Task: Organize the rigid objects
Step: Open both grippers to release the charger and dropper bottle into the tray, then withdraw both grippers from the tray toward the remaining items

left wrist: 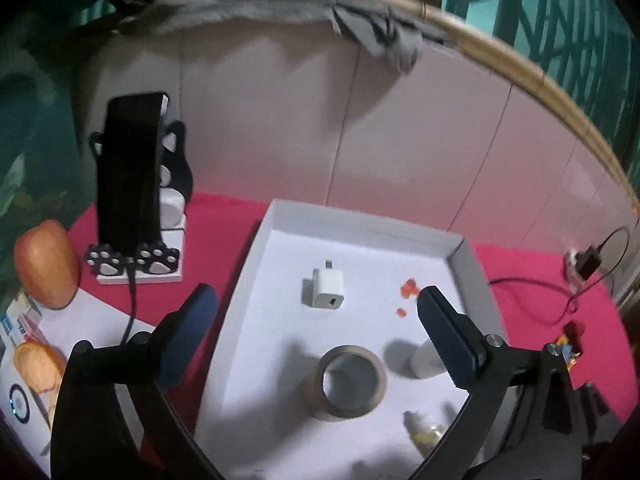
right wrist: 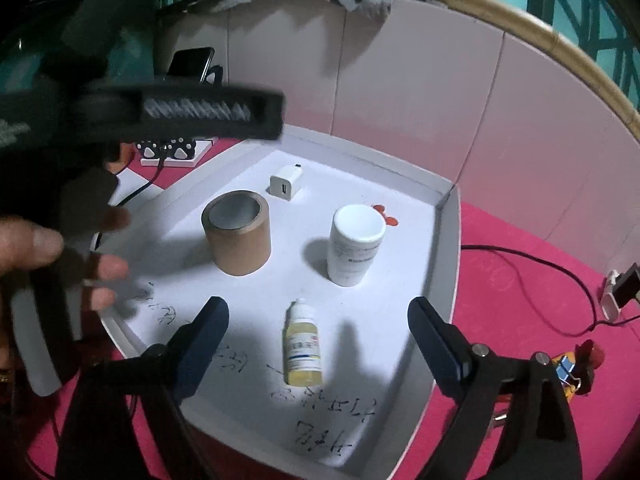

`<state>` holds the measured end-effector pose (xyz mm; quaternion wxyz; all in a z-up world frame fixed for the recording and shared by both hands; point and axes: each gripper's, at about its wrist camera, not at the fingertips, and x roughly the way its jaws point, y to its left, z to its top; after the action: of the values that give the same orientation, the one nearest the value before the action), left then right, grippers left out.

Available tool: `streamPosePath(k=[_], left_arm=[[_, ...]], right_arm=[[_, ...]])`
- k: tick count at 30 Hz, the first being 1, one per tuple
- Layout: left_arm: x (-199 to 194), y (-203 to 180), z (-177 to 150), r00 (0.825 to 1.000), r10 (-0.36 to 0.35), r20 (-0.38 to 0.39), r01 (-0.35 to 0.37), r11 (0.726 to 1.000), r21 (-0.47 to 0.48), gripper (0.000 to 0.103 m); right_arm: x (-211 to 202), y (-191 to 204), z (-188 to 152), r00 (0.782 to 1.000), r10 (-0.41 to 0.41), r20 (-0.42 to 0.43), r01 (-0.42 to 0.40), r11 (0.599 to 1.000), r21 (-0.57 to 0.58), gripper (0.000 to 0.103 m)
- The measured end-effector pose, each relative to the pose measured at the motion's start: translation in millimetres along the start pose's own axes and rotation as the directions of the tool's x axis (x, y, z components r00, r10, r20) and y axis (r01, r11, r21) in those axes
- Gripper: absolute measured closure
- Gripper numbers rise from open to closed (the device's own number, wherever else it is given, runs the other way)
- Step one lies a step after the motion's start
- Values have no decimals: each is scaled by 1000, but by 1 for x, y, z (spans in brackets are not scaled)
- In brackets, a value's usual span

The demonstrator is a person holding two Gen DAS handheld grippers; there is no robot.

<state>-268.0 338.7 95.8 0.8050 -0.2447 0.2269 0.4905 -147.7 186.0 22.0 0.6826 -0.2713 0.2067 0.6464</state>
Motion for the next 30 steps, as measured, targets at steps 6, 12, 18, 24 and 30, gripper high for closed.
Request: streamPosePath(k=[6,12,18,24,30], left_arm=[[-42,2,-3,995,-27,100,30,999,-31,2],[-67,-11,-8,988,-90,124,95,995,-36,2],[-76,-41,-23,981,-172,91,171,985,9,2],[-66,-83,-50,971,-240,-3,239,965,107,2],[-59,-115,-76,954,-289,-85,300,936,184,2]], right_arm=[[-6,-5,-2,1000,-1,11,0,999,53,11],[-15,-18,-6,999,-5,39,1,995,104,11],[-37,-62,-19,996,-56,76,39,978,203,11],[-56,-150,-55,989,-142,49,112,917,383,11],[-63,-207,-102,982,-186,-25,178,881,439,11]])
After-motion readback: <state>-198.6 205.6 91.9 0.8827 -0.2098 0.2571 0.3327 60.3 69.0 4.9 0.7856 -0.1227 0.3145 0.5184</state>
